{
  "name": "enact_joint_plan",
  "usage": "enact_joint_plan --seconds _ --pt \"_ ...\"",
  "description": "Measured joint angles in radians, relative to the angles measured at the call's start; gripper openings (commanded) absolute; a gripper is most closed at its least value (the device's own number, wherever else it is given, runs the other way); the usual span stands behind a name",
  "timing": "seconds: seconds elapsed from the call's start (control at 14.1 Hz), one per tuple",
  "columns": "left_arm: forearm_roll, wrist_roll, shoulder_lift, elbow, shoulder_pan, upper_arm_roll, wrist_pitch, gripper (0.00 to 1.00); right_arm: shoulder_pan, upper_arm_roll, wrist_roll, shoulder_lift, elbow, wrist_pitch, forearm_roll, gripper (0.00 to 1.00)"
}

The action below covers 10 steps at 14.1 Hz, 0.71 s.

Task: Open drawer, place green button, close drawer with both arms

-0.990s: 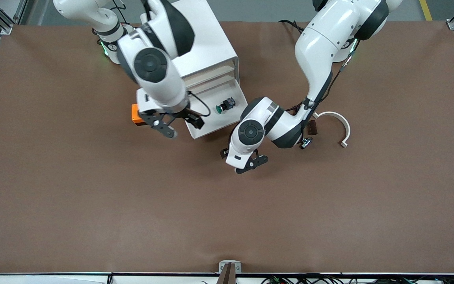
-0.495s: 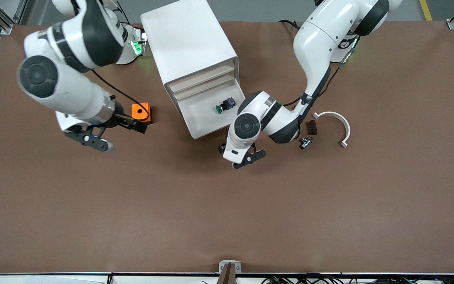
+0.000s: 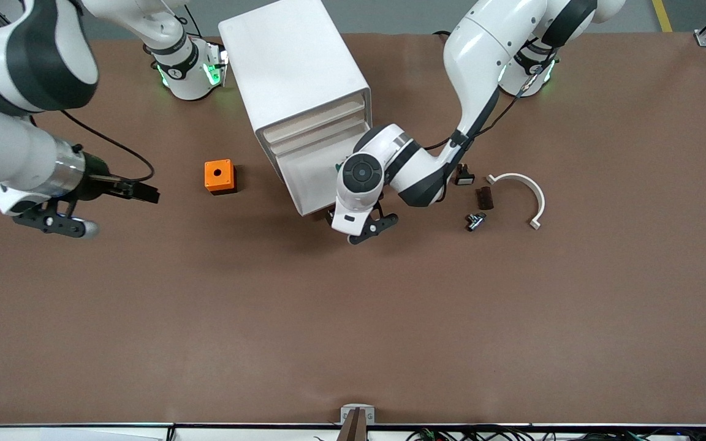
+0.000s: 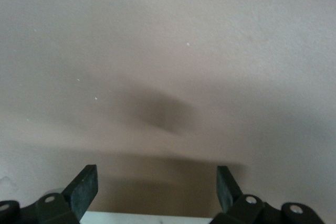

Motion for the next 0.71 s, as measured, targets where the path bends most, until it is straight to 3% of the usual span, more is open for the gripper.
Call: enact_joint_plan --seconds 0.71 --pt "0.001 0.0 0.0 -0.033 -0.069 0.0 0.013 0.99 -0.166 0.001 -0.205 -0.019 0.001 -0.035 -0.045 1.0"
